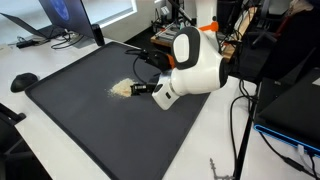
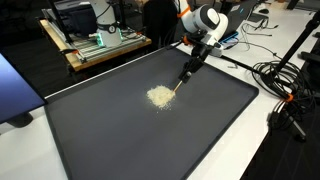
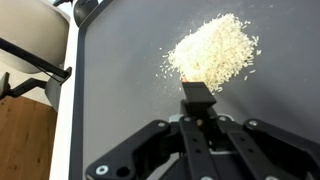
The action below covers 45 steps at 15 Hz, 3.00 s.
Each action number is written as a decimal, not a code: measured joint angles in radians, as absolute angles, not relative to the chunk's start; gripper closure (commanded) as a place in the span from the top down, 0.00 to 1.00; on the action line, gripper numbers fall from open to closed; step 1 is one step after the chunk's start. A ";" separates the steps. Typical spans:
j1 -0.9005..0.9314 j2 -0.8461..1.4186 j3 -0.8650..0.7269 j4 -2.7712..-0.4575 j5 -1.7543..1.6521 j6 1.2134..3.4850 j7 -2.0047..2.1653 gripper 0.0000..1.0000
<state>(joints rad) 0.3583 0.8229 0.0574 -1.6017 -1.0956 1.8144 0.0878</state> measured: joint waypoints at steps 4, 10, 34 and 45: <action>0.327 0.794 0.072 -1.577 -1.073 1.811 0.067 0.03; 0.190 0.699 0.120 -1.550 -0.861 1.864 -0.065 0.03; -0.306 0.510 0.105 -1.697 0.181 2.246 -0.702 0.03; -0.444 0.446 0.114 -1.946 0.693 2.432 -0.991 0.03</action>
<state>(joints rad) -0.4444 0.4465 0.1138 -1.9460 0.6934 2.4317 -0.9914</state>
